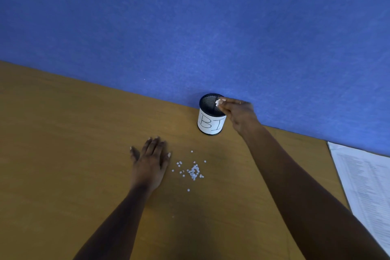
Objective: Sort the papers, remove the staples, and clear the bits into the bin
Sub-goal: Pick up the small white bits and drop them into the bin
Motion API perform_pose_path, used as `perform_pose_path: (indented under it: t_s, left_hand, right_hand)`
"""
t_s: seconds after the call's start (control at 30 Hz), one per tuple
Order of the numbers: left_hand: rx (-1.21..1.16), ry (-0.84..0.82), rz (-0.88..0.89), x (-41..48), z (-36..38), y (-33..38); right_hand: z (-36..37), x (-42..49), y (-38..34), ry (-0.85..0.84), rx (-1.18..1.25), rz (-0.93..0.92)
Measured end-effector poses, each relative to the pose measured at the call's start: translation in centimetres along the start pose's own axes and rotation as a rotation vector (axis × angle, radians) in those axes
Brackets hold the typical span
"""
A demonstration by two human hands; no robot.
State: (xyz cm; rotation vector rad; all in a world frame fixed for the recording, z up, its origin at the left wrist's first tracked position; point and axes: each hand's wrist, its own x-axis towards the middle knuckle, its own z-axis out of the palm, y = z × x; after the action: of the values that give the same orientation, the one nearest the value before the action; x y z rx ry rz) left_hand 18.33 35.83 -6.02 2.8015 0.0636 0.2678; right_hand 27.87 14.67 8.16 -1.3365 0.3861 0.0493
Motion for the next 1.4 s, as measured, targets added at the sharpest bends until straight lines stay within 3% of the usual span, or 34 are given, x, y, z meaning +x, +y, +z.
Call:
perform_pose_path:
  t_s: [0.17, 0.37, 0.67, 1.4]
  left_hand:
    - [0.006, 0.008, 0.008, 0.0, 0.1, -0.1]
    - [-0.003, 0.022, 0.014, 0.1, 0.2, -0.2]
    - [0.007, 0.020, 0.011, 0.1, 0.4, -0.2]
    - [0.003, 0.026, 0.010, 0.1, 0.3, -0.1]
  right_hand:
    - [0.3, 2.0, 0.1, 0.145, -0.471, -0.166]
    - [0.5, 2.2, 0.1, 0.083, -0.799, -0.318]
    - [1.0, 2.8, 0.6, 0.022, -0.972, -0.378]
    - [0.6, 2.7, 1.2, 0.011, -1.018, -0.506]
